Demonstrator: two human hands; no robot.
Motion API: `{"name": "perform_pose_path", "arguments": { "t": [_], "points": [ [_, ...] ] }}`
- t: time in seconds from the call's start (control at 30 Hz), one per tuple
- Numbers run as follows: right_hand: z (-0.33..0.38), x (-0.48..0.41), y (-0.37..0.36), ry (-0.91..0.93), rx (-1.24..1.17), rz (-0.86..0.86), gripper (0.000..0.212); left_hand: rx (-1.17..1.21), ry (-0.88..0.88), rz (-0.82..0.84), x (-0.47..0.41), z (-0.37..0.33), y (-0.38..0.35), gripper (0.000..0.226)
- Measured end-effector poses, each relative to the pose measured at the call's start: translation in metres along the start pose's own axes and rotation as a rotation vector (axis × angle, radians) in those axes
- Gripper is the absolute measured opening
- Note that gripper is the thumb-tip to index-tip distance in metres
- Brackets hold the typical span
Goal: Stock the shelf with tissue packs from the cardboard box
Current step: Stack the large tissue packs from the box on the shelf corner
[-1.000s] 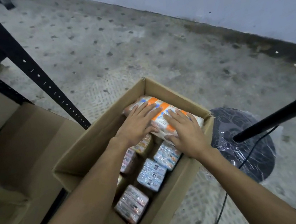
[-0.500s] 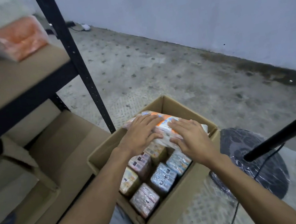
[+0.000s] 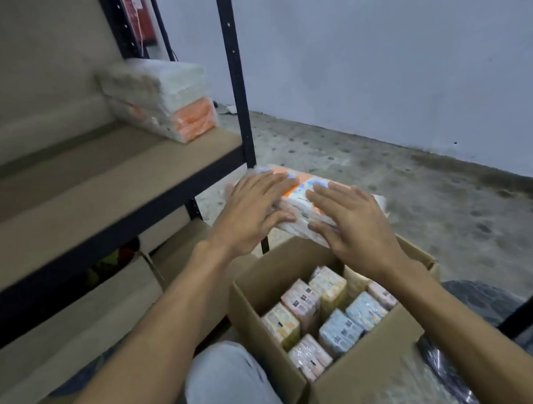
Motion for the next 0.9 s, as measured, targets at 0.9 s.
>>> {"name": "perform_pose_path", "arguments": {
  "t": [0.9],
  "points": [
    [0.130,-0.212,-0.067,0.187,-0.130,0.087,0.046,-0.167,0.262,-0.113,0.037,0.187,0.155,0.064]
  ]
}}
Point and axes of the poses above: each hand's wrist, its own x-axis away from the middle knuckle, its own y-axis out of the back of the hand, z = x × y, the point moved 4 cm from there along -x, towards the middle knuckle, and after that the axes turned 15 degrees about y, right-handed, at the moved point
